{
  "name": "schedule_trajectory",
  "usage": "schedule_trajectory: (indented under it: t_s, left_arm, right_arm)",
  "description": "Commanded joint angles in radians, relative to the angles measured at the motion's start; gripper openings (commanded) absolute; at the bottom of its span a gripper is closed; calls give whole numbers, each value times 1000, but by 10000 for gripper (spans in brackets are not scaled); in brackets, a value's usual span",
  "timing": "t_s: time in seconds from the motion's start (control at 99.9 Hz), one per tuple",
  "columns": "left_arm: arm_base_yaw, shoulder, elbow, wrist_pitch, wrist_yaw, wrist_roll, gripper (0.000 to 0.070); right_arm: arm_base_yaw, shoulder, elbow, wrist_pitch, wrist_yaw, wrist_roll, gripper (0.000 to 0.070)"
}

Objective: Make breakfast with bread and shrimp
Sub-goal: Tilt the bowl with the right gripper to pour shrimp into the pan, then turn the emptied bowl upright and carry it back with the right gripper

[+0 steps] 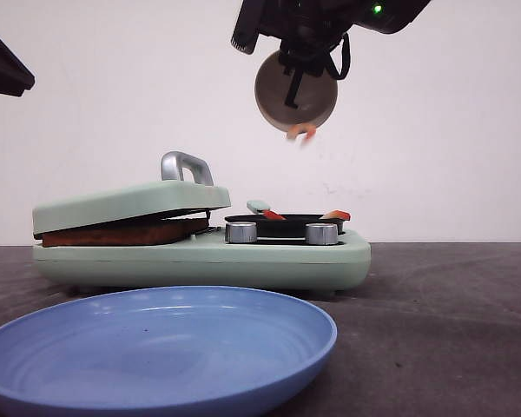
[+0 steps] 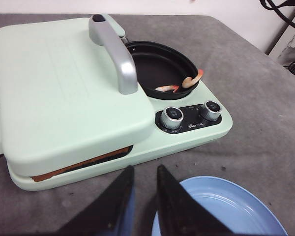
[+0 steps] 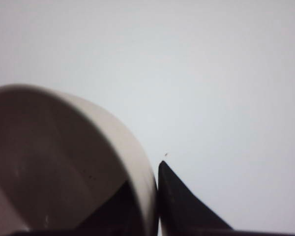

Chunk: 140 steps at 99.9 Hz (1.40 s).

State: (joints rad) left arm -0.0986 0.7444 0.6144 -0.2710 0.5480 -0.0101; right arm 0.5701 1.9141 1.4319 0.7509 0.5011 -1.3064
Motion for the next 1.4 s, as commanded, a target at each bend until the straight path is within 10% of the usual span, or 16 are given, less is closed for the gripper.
schedule_trajectory:
  t_s: [0.0, 0.39, 0.831, 1.191, 1.391]
  left_arm:
    - [1, 2, 6, 9, 2, 18, 3]
    - [1, -2, 6, 2, 2, 17, 3]
    - [1, -2, 6, 4, 2, -3, 3]
    - [1, -2, 6, 29, 2, -50, 3]
    - [1, -2, 6, 43, -3, -60, 3]
  right_arm:
    - [18, 22, 23, 34, 5, -48, 3]
    - [30, 22, 23, 19, 59, 47, 3]
    - [1, 7, 23, -6, 324, 288, 5]
    - [-68, -158, 23, -479, 348, 702, 5]
    - [-161, -275, 23, -933, 140, 1110, 5]
